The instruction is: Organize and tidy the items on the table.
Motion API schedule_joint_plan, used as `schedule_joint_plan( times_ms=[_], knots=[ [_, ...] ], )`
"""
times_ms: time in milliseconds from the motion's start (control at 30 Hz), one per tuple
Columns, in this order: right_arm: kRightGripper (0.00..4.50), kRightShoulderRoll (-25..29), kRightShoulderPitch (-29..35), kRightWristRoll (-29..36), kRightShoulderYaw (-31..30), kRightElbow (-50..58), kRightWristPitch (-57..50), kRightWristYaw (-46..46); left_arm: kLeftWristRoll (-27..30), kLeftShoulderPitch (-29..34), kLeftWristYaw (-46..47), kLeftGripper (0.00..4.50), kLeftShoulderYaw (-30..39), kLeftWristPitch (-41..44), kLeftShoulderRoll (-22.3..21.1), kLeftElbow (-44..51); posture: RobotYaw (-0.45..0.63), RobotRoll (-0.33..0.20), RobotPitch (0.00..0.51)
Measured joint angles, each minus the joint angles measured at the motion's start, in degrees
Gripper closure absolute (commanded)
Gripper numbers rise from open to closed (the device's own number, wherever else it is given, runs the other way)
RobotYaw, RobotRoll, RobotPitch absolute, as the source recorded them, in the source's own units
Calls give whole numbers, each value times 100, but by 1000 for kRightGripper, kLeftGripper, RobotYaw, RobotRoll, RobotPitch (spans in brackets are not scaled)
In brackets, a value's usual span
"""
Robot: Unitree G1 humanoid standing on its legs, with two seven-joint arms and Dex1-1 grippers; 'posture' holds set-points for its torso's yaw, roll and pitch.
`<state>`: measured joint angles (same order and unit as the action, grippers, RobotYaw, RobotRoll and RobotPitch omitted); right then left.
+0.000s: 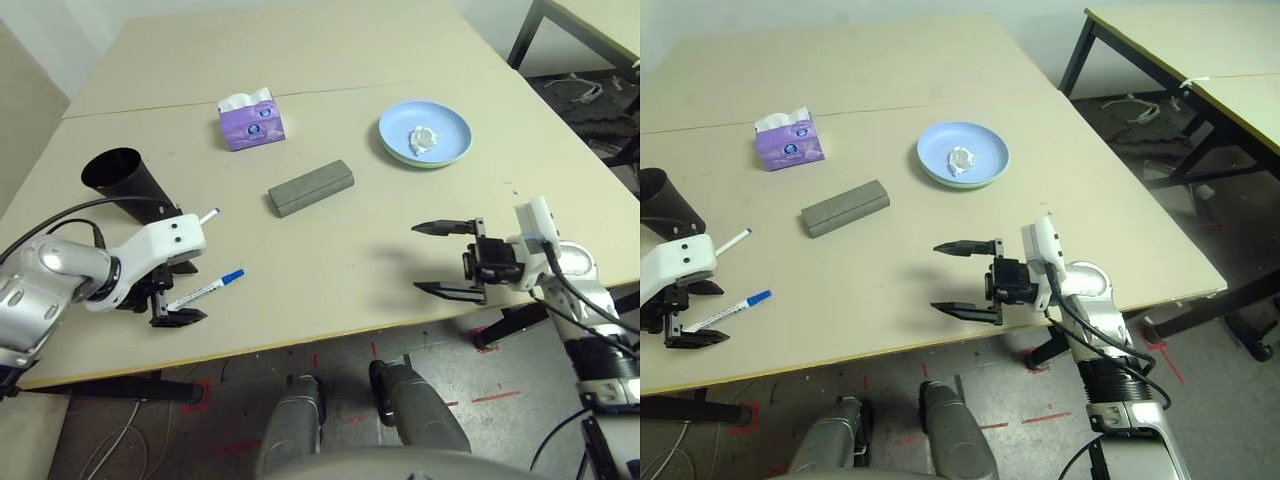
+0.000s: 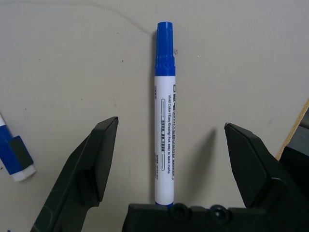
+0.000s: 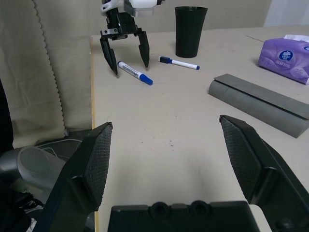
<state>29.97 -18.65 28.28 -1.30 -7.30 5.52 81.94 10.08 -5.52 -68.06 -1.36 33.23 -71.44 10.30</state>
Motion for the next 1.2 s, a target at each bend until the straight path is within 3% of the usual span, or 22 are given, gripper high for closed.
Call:
schedule_joint_plan(
  times_ms=[233,267,367,633,733,1200],
  knots=[
    [0,-7,34,-2,-6,27,-65,-90,-115,11,28,30,-75,-107,63,-88,-178,0,145],
    [0,-9,38,-2,-7,39,-74,-104,-122,17,28,208,-104,-119,72,-88,-179,0,147],
    [0,-10,68,-2,-9,94,-113,-144,-151,27,15,895,-162,-154,80,-133,-181,0,148],
    [0,-12,90,0,-11,227,-131,-171,-146,35,-14,3495,-171,-149,92,-187,-184,0,144],
    [0,-42,89,1,-11,237,-144,-214,-120,50,-17,4244,-168,-121,91,-197,-182,0,139],
    [0,-94,56,0,-12,243,-165,-260,45,358,-15,4244,77,-95,149,-175,-169,0,135]
  ],
)
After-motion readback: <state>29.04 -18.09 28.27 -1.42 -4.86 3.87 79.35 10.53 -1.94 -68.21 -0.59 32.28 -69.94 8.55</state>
